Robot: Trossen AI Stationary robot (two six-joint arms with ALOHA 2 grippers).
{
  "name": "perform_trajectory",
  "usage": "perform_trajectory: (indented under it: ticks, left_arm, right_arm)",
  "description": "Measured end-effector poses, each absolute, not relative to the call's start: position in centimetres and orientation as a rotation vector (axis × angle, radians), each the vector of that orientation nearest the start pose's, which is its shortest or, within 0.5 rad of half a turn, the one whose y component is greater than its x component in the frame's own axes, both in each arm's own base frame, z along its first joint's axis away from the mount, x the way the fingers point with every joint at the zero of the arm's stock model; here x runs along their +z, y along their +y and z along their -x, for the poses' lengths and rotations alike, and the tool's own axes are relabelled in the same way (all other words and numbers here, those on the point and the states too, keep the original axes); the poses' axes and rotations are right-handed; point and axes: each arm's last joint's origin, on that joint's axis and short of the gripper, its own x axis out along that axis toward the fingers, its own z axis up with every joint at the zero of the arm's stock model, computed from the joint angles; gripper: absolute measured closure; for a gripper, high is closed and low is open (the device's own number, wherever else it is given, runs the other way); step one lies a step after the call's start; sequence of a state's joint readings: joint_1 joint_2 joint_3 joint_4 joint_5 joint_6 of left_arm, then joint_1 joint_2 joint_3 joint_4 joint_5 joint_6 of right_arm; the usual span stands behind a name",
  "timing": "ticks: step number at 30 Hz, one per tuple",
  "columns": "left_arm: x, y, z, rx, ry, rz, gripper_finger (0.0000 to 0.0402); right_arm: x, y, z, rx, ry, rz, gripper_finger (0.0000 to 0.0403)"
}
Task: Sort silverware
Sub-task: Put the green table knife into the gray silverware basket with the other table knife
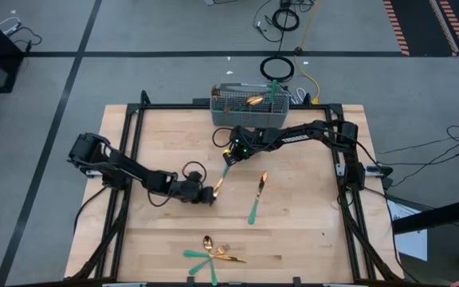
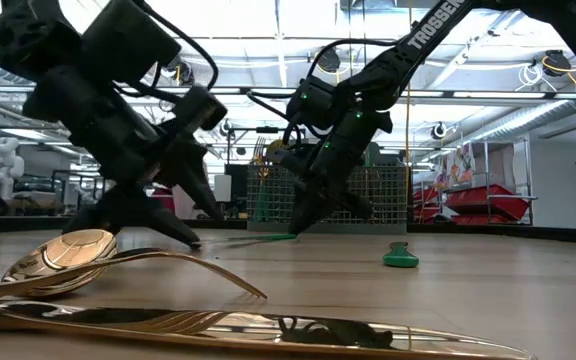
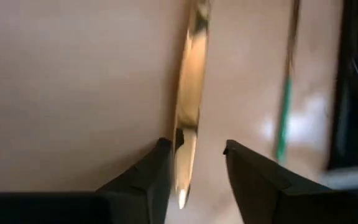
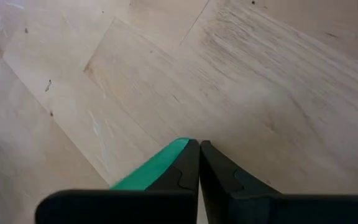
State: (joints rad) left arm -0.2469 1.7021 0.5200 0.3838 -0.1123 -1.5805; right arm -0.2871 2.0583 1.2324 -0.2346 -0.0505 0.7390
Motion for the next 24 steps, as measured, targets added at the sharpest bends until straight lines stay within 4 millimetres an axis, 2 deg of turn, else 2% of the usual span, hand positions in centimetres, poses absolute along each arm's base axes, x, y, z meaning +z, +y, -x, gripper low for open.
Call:
perform_trajectory:
  ticks: [3, 6, 14, 24]
  left_arm:
    - [8.8, -6.4, -26.6, 0.447, 0.76, 1.382, 0.0281]
    - [8.7, -6.3, -27.0, 0.405, 0.741, 1.37, 0.0312]
    - [8.6, -5.4, -27.3, 0.447, 0.689, 1.327, 0.0389]
    - [8.9, -4.7, -27.1, 0.56, 0.601, 1.227, 0.0397]
  right_arm:
    - [11.3, -11.2, -38.5, -0.596, 0.926, -0.839, 0.0403]
    - [11.4, -11.3, -38.7, -0.593, 0.907, -0.837, 0.0403]
    - [11.4, -11.3, -38.8, -0.582, 0.895, -0.825, 0.0403]
    - [11.4, -11.3, -38.7, -0.582, 0.911, -0.822, 0.0403]
